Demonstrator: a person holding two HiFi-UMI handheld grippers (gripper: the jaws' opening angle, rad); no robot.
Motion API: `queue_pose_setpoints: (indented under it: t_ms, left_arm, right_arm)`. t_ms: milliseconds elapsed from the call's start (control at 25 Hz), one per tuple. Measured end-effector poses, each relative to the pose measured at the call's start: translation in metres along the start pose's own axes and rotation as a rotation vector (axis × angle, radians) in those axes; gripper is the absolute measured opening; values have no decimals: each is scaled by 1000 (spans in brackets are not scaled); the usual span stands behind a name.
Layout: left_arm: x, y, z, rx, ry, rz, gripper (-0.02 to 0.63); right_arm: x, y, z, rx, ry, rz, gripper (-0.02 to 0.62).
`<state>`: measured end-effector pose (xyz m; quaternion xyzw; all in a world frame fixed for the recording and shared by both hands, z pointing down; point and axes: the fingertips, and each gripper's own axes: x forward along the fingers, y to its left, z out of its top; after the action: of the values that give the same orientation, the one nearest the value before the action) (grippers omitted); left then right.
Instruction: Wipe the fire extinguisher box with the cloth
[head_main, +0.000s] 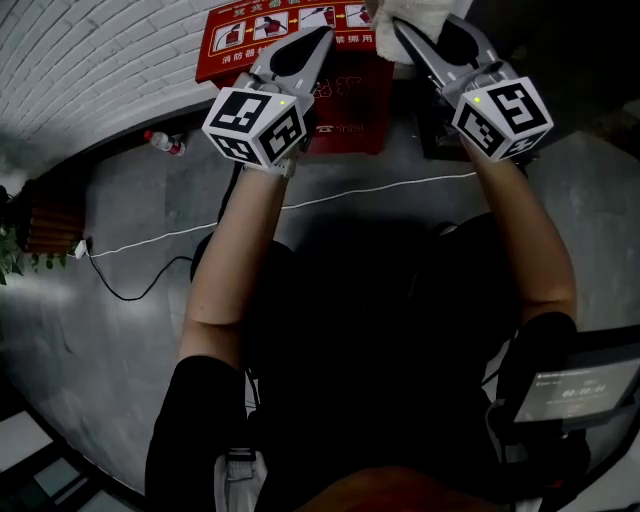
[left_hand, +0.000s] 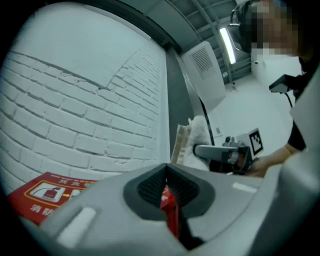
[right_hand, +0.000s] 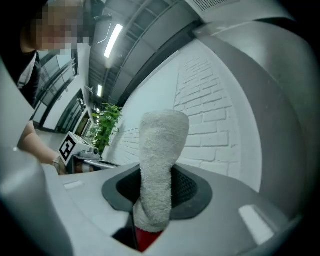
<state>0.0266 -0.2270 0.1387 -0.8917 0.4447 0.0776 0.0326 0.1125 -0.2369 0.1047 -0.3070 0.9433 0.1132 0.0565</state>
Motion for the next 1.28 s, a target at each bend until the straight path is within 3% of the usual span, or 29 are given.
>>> queue_pose_setpoints:
  t_ms: [200,440,520,680,920,1080,1280]
  left_arm:
    - [44,-38,6,7,-13,-41,0]
    - [82,-83,-11,37,10,-69,0]
    - [84,-91,-23,55,27,-57,0]
    - [89,-95,-47,97,66,-8,0]
    - [87,-96,-77,64,84,59,0]
    - [74,-91,-102,42,115,87,0]
    - [64,-71,-130,-13,142,132,0]
  right_arm:
    - [-20,-70,-6,-134,44,-171,129]
    - [-12,-112,-66,-192,194,-249,130]
    - [-7,-112,-90,-233,263,-235,132]
    - [7,-111,-141,-451,433,-147,132]
    - [22,-111,-188,-621,600,-124,132]
    - [27,-102,-203,-657,644,-103,133]
    - [23,-72,-245,-853,687,8,133]
